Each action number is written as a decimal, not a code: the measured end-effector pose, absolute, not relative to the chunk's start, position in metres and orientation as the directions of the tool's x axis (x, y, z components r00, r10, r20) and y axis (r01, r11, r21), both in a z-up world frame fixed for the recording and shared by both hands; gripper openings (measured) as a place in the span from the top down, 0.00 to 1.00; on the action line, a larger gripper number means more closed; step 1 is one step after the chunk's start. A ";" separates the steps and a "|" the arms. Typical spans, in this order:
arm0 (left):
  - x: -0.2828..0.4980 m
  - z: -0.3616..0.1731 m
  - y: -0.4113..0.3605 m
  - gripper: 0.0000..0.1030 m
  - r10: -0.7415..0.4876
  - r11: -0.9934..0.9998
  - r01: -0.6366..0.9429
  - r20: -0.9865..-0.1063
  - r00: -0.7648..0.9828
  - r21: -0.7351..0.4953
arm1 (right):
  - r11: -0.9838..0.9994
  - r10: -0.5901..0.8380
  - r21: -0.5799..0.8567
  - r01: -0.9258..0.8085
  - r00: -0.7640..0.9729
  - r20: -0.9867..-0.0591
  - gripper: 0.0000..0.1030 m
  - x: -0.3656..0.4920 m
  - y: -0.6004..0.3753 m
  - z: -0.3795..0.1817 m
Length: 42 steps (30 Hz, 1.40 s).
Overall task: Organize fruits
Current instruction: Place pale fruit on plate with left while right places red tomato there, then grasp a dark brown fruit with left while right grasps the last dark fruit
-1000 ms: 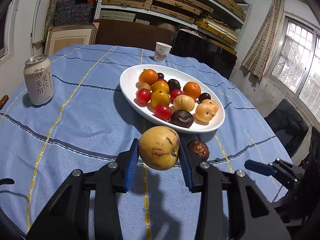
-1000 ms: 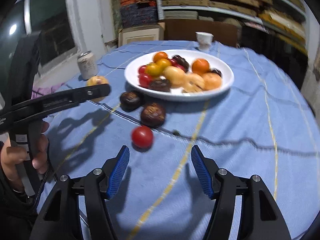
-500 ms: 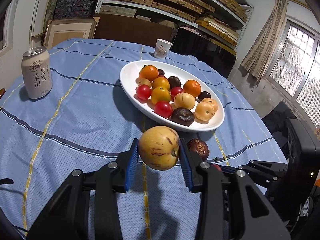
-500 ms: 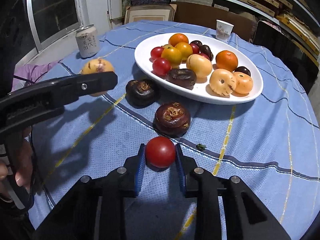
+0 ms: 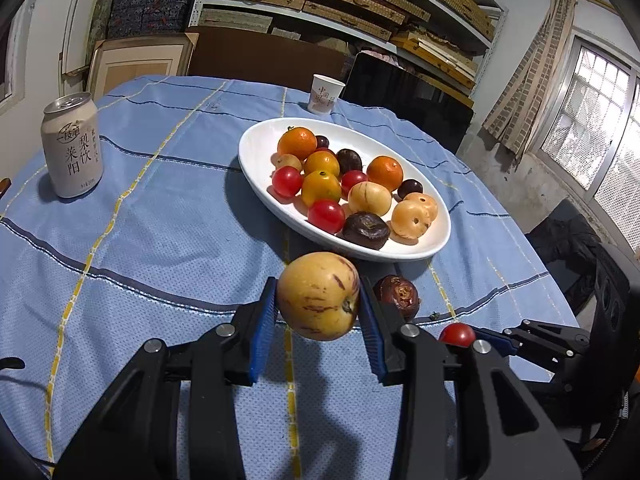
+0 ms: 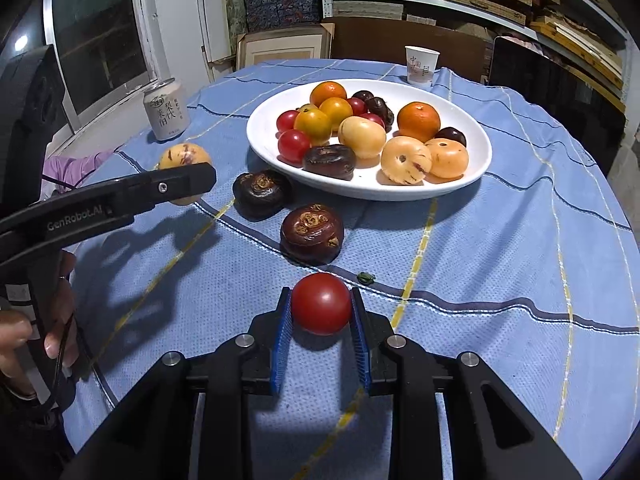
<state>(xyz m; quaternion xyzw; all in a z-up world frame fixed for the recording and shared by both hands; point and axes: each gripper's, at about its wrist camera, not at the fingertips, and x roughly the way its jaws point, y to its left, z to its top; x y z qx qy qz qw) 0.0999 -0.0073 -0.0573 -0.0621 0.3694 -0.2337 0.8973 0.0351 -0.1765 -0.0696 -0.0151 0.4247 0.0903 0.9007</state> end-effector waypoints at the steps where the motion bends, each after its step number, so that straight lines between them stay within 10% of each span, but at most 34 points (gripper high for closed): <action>1: 0.100 -0.058 -0.008 0.63 -0.464 0.883 0.373 -0.635 0.618 -0.283 | 0.983 0.151 0.051 -0.175 0.625 -0.766 0.73 0.035 -0.177 -0.069; 33: 0.232 0.003 -0.090 0.63 -0.421 0.868 0.467 -0.750 0.510 -0.170 | 0.989 0.136 0.057 -0.134 0.709 -0.692 0.73 0.172 -0.243 0.008; 42: 0.250 -0.010 -0.085 0.41 -0.415 0.881 0.428 -0.762 0.496 -0.201 | 0.989 0.125 0.036 -0.140 0.705 -0.698 0.58 0.186 -0.235 -0.008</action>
